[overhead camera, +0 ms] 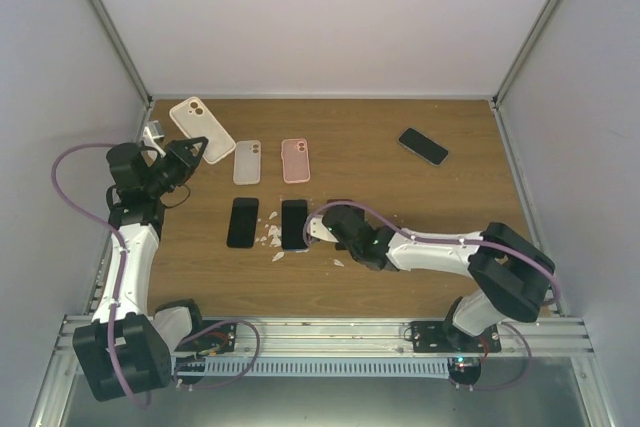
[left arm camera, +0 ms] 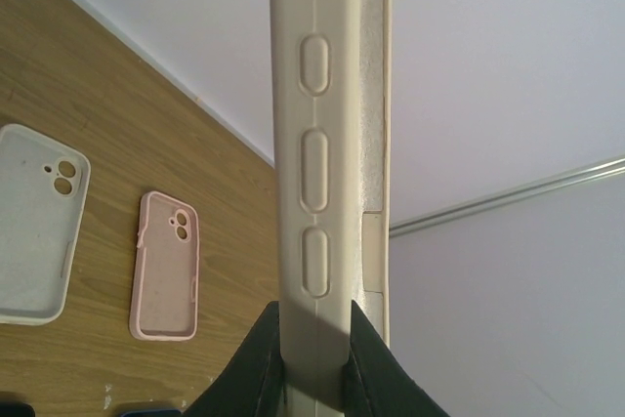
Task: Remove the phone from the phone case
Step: Place the phone at the center of the board.
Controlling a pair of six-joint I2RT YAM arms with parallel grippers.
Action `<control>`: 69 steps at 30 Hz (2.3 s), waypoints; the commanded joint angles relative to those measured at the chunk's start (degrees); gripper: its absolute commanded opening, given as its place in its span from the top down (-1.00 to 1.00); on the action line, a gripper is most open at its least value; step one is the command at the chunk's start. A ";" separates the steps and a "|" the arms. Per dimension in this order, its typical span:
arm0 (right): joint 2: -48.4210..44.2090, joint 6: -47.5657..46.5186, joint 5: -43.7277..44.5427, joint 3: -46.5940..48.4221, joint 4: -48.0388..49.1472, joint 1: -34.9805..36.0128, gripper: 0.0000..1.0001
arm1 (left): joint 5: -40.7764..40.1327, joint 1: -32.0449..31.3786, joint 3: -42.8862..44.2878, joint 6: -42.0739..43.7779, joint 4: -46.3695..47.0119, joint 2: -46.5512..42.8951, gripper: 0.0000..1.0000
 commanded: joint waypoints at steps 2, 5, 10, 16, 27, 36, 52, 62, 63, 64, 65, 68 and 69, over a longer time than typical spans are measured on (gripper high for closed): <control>1.78 0.70 6.59 -1.56 4.10 0.81 0.92 | 0.21 0.51 -0.48 -0.26 3.58 -0.51 1.00; 1.74 1.33 7.04 -2.08 3.81 1.02 0.90 | 0.09 0.51 -0.80 -0.56 4.12 -0.47 1.00; 1.95 2.28 7.26 -2.93 3.41 1.75 0.83 | 0.12 0.51 -1.23 -1.06 4.66 -0.38 1.00; 2.47 4.84 7.28 -3.47 2.30 3.17 0.62 | 0.10 0.51 -1.31 -1.06 4.83 -0.38 1.00; 2.13 7.62 5.25 -4.92 1.71 4.41 0.43 | 0.01 0.51 -1.49 -1.13 5.09 -0.20 1.00; 2.33 8.20 4.45 -5.15 0.42 4.92 0.37 | 0.01 0.48 -1.58 -1.23 5.06 -0.20 1.00; 2.85 8.61 3.21 -6.58 0.37 5.96 0.23 | 0.05 0.55 -1.66 -1.26 5.09 -0.04 1.00; 3.26 8.61 2.86 -7.52 1.28 6.09 0.21 | 0.02 0.51 -1.75 -1.23 4.92 0.03 1.00; 3.20 8.56 2.86 -7.57 1.30 6.09 0.21 | 0.03 0.51 -1.73 -1.23 4.85 0.06 1.00; 3.20 8.52 2.72 -7.63 1.28 6.17 0.21 | -0.06 0.51 -1.75 -1.16 4.91 0.06 1.00; 3.23 8.52 2.74 -7.66 1.26 6.17 0.21 | -0.07 0.55 -1.75 -1.27 4.91 0.04 1.00; 3.26 8.68 2.54 -7.72 1.27 6.44 0.21 | -0.07 0.51 -1.64 -1.38 4.91 0.18 1.00; 3.21 8.69 2.41 -7.74 1.12 6.53 0.20 | 0.00 0.51 -1.62 -1.39 4.91 0.22 1.00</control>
